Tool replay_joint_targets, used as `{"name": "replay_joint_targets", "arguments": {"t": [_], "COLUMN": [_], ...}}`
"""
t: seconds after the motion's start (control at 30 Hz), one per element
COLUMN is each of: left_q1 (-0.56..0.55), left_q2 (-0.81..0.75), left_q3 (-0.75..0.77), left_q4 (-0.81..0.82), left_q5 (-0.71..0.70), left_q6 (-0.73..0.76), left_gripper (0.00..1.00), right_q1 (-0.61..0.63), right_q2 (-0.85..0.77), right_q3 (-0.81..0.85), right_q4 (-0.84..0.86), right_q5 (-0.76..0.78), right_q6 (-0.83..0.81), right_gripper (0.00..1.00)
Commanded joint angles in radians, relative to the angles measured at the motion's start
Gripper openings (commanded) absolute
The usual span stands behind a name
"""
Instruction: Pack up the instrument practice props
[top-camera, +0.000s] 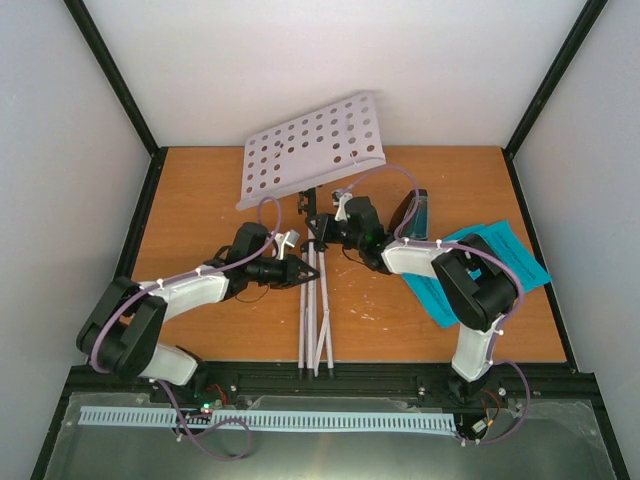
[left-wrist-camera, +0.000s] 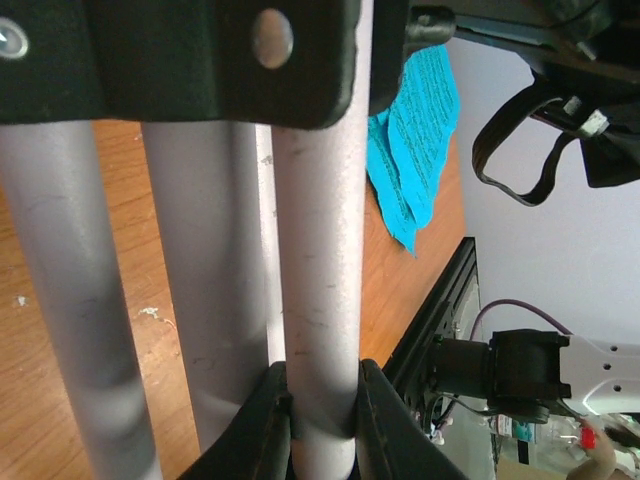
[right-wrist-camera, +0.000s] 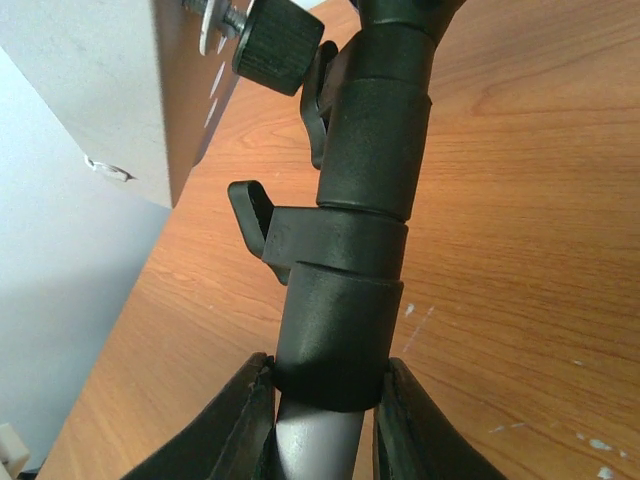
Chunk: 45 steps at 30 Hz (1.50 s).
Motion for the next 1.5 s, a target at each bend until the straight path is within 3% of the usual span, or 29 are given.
{"name": "replay_joint_targets", "arguments": {"t": [0.0,0.23,0.7,0.93,1.37,1.47], "left_q1": [0.046,0.047,0.047,0.047,0.047,0.047], "left_q2": [0.026,0.076,0.183,0.208,0.23,0.225], "left_q3": [0.054,0.056,0.049,0.043,0.051,0.07], "left_q4": [0.229,0.211,0.221,0.225,0.232,0.205], "left_q5": [-0.177,-0.168,-0.164,-0.156,-0.136,-0.131], "left_q6": [0.086,0.061,0.089,0.096,0.089,0.101], "left_gripper": [0.0,0.0,0.0,0.0,0.0,0.11], "right_q1": [0.045,0.042,0.04,0.04,0.04,0.04], "right_q2": [0.018,0.082,0.147,0.136,0.032,-0.043], "right_q3": [-0.018,-0.02,-0.01,-0.013,-0.01,-0.014], "right_q4": [0.073,0.045,0.009,-0.004,-0.067,-0.11], "right_q5": [-0.046,-0.016,0.033,0.051,0.044,0.025], "right_q6": [-0.179,-0.213,-0.283,-0.302,-0.367,-0.398], "right_gripper": [0.03,0.03,0.17,0.33,0.47,0.56]}}
